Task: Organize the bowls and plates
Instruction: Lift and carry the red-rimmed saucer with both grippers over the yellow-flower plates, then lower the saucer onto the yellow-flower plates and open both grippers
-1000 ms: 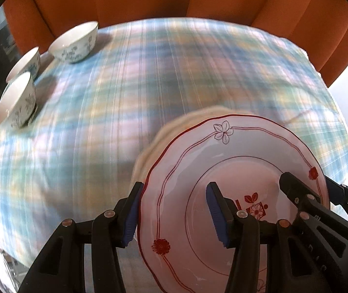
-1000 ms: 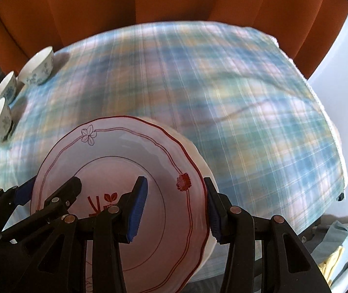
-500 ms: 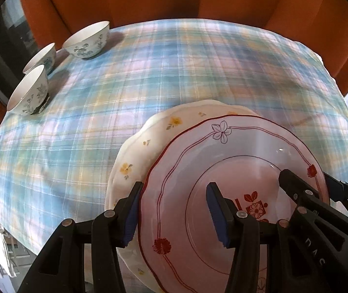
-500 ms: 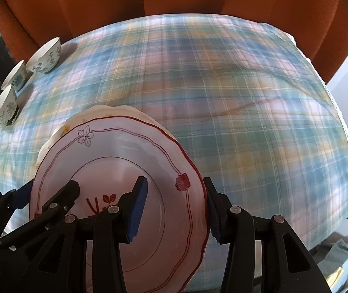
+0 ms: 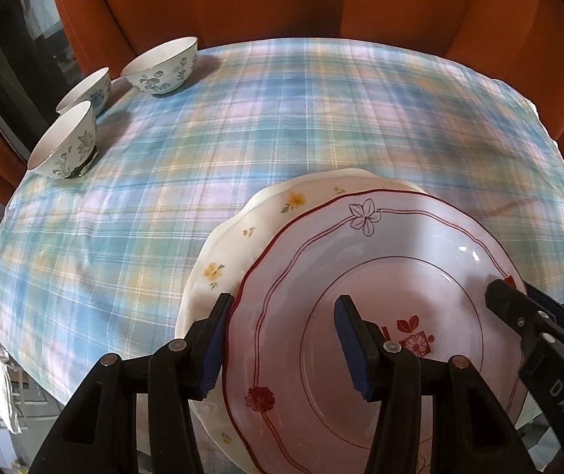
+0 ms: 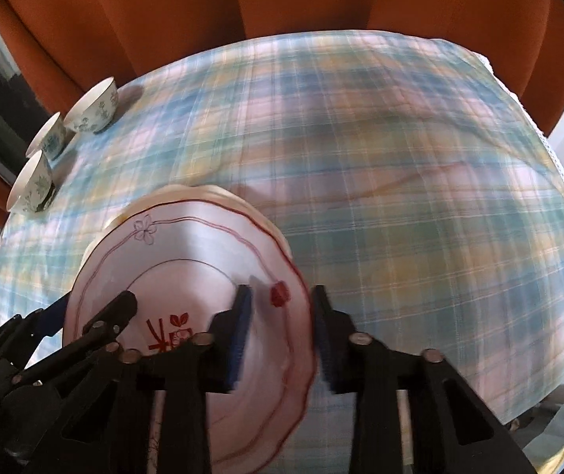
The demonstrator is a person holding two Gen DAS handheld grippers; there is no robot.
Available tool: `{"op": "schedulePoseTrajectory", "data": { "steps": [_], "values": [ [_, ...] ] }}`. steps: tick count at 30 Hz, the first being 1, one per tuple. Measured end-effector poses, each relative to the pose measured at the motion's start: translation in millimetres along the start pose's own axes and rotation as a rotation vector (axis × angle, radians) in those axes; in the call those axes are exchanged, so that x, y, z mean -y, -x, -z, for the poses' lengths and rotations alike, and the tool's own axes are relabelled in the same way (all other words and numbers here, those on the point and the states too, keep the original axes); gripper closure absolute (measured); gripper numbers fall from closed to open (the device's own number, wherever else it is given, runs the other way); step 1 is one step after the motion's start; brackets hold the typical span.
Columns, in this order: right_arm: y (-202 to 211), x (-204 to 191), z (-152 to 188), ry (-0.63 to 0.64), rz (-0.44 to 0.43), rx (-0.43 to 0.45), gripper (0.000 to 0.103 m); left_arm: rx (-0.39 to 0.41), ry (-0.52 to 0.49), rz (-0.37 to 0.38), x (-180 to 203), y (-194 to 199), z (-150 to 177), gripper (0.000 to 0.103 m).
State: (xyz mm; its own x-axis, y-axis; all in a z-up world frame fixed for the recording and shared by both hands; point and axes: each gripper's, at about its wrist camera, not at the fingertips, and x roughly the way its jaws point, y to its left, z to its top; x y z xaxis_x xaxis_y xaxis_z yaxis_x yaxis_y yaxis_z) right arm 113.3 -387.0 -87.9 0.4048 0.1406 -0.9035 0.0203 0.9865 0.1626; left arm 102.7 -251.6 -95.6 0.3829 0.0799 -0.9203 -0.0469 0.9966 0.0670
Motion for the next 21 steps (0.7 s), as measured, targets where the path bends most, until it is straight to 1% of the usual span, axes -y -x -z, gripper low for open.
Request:
{"op": "schedulePoseTrajectory", "data": {
  "steps": [4,7,12,18,20,21],
  "values": [
    [-2.5,-2.2,0.2,0.017,-0.008,-0.012,0.075,0.000,-0.002,-0.027,-0.3,-0.3,0.8,0.051],
    [-2.7,-6.3,0.0,0.042,0.001,-0.008,0.075,0.000,0.002,-0.047,-2.0,0.0,2.3,0.051],
    [-4.9,-17.1,-2.4,0.083,-0.007,-0.004,0.075,-0.003,0.016,-0.073,-7.9,-0.7,3.5,0.051],
    [-7.1,-23.4,-5.1,0.116,0.004,0.002,0.075,0.002,0.034,-0.079,-10.9,-0.8,4.8,0.050],
    [-7.7,-25.1,-5.0,0.128,0.009,0.003,0.075,0.006,0.039,-0.066,-12.6,0.4,5.1,0.048],
    [-8.1,-25.5,-4.9,0.129,0.002,0.002,0.073,0.007,0.043,-0.056,-14.2,1.2,5.1,0.047]
  ]
}}
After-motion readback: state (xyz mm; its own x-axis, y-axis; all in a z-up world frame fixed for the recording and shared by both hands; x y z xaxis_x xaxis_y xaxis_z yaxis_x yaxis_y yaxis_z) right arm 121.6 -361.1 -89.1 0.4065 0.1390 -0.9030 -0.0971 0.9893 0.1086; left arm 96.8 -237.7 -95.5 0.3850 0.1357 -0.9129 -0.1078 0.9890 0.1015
